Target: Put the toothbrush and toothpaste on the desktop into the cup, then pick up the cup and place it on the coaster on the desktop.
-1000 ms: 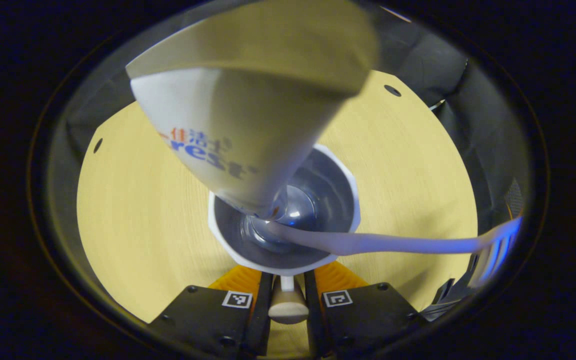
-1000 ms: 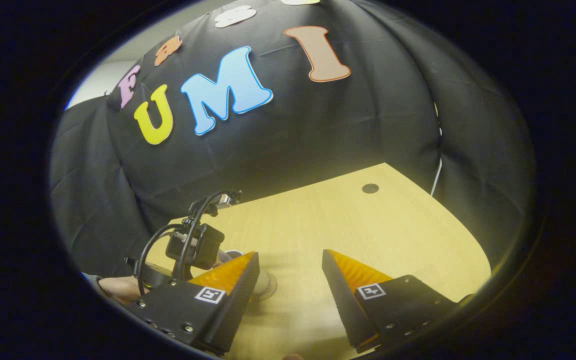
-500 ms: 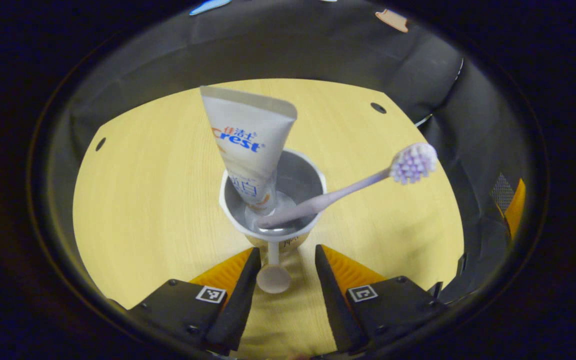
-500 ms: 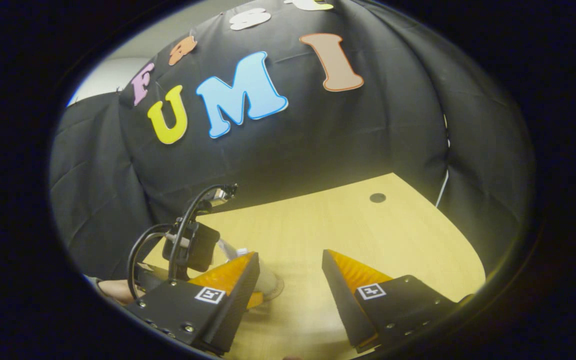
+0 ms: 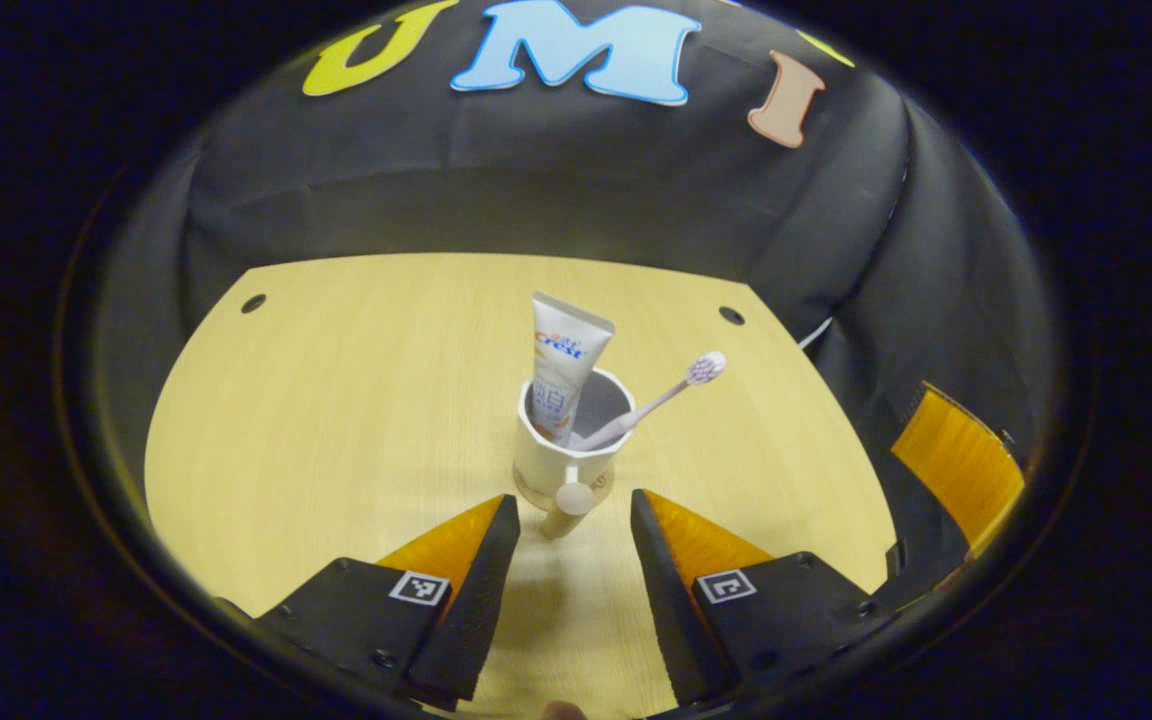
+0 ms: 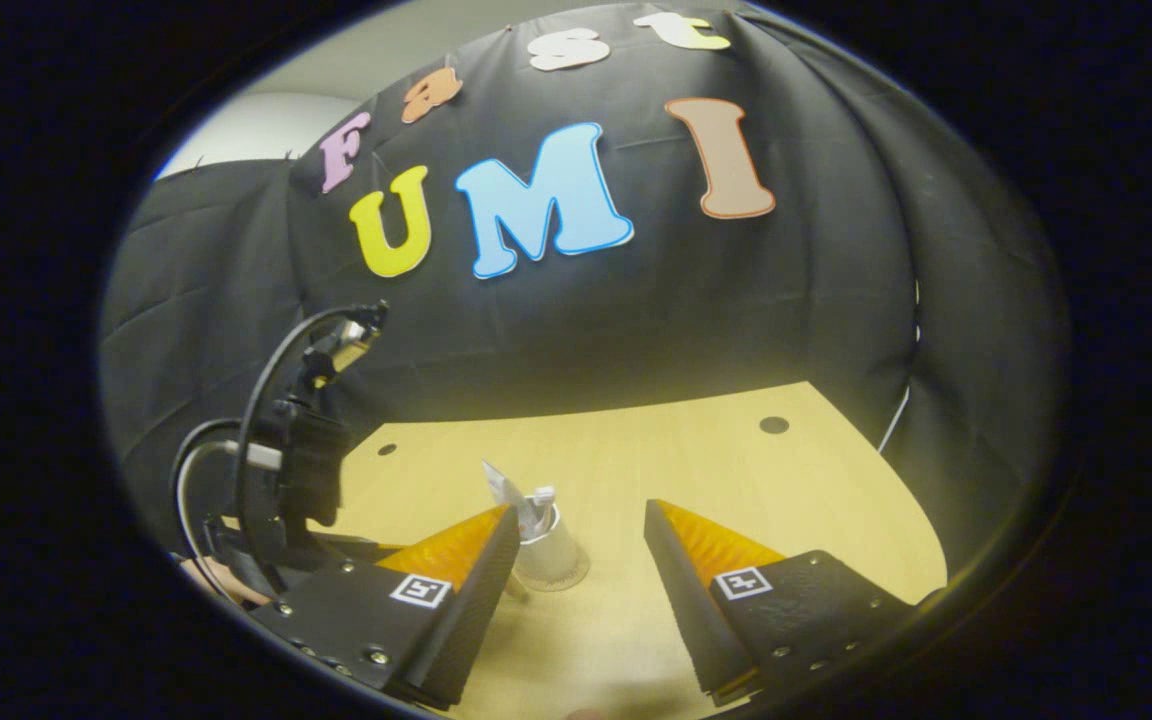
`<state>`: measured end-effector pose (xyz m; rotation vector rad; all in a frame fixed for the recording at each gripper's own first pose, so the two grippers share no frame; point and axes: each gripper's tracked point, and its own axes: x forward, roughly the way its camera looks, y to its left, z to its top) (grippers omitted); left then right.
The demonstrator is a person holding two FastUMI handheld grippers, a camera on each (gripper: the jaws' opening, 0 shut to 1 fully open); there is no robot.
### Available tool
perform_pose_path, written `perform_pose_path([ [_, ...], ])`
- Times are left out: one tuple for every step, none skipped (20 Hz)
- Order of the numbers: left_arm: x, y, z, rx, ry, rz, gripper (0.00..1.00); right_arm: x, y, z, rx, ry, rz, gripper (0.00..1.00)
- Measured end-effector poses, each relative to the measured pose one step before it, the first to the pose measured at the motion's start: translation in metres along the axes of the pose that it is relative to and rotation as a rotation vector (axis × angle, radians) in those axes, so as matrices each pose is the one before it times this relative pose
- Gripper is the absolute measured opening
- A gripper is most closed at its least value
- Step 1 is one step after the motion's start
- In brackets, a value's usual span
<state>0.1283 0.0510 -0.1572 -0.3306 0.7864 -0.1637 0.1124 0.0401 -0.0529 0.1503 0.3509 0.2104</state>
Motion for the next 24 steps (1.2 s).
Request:
perform_pose_path([
  [-0.00948,0.00197,0.00541,-0.0042,-0.04498,-0.00512,0.75,-0.00313,0.003,0.00228,-0.0145,-0.00843,-0.00413,0.81],
  [-0.0084,0.00166,0.00519,-0.00165,-0.03353,-0.00529,0.75,-0.00253,0.00294,0.00269,-0.01346,-0.00956,-0.00468,0.81],
  [-0.00831,0.00082,0.00552,-0.00092,-0.03833,-0.00666,0.75,-0.00243,0.00365,0.00165,-0.01245,-0.00913,-0.00417,0.81],
  [-0.00792,0.00174,0.00539,0.00013,-0.03592,-0.00419,0.73,-0.00238,0.00135,0.00113,-0.01037,-0.0039,-0.00947,0.81],
  [-0.00762,0.00135,0.00619,0.00158,-0.03235,-0.00423,0.73,-0.00308,0.00362,0.00166,-0.00817,-0.00448,-0.00108,0.8],
  [-0.00646,0.00219,0.0079,-0.00029,-0.03802,-0.00106,0.75,-0.00126,0.00505,0.00261,-0.00827,-0.01032,0.00411,0.81],
  [-0.00579,0.00166,0.00871,-0.0012,-0.04073,0.00236,0.76,-0.00113,0.00385,0.00275,-0.01301,-0.01022,0.00231,0.81],
  [-0.00717,0.00287,0.0074,-0.00162,-0.0392,0.00264,0.77,-0.00193,0.00197,0.00234,-0.01643,-0.01306,-0.00405,0.81],
  [-0.00685,0.00292,0.00703,0.00033,-0.03215,0.00194,0.75,-0.0014,0.00159,0.0035,-0.0156,-0.01445,-0.00625,0.81],
  [-0.0066,0.0033,0.00788,0.00439,-0.03952,0.00498,0.73,-0.00056,0.00326,0.00163,-0.01453,-0.01402,-0.00545,0.81],
  [-0.00829,0.00537,0.00833,0.00984,-0.03618,0.00944,0.72,-0.00113,0.00287,0.00243,-0.01351,-0.01163,-0.00536,0.81],
  [-0.00552,0.00376,0.00488,0.01009,-0.02389,0.00811,0.75,-0.00026,0.00313,0.00103,-0.01227,-0.00853,-0.00533,0.81],
  [-0.00527,0.00412,0.00605,0.01701,-0.02674,0.01095,0.75,-0.0007,0.00358,0.00034,-0.01047,-0.00631,-0.00532,0.81],
  [-0.00282,0.00472,0.00392,0.01828,-0.01755,0.01211,0.75,-0.0008,0.00349,0.00115,-0.00766,-0.0108,-0.00548,0.81],
  [-0.00286,0.00586,0.00342,0.02312,-0.01572,0.01105,0.72,-0.00107,0.00307,0.00134,-0.00448,-0.00917,-0.00668,0.81],
  [-0.00367,0.00439,0.003,0.02203,-0.01789,0.00726,0.73,-0.00039,0.00208,0.00107,-0.00248,-0.01032,-0.00909,0.81],
  [-0.00273,0.00504,0.00461,0.02219,-0.02064,0.00882,0.74,-0.00005,0.00087,0.00169,-0.00308,-0.01163,-0.01602,0.81],
  [-0.0022,0.00362,0.00274,0.02235,-0.01801,0.00469,0.75,-0.00074,-0.00075,0.00009,-0.00578,-0.00691,-0.02128,0.81],
  [-0.00046,0.00228,0.00152,0.01856,-0.01368,0.00268,0.72,0.00003,0.00124,0.00005,-0.00195,-0.00296,-0.00999,0.77],
  [-0.00127,0.00211,-0.00037,0.00822,-0.01102,-0.0058,0.72,-0.00053,0.00215,-0.00113,-0.00092,0.00283,-0.01358,0.88],
  [-0.00187,0.00253,0.00082,-0.00041,-0.00845,-0.00926,0.72,-0.00092,0.00081,-0.00057,-0.0031,0.00002,-0.01463,0.89],
  [-0.0002,0.00155,0.00073,-0.00383,-0.00587,-0.0099,0.72,-0.00083,-0.0008,0.00011,-0.00958,0.00123,-0.01905,0.92],
  [0.00148,0.00231,-0.0006,-0.0012,-0.00353,-0.00824,0.72,-0.00163,-0.00226,0.00034,-0.01416,-0.00141,-0.0241,0.89],
  [0.00068,0.00343,-0.00011,0.00013,-0.00644,-0.00593,0.75,-0.00151,-0.00188,0.00183,-0.01326,-0.0042,-0.02201,0.92],
])
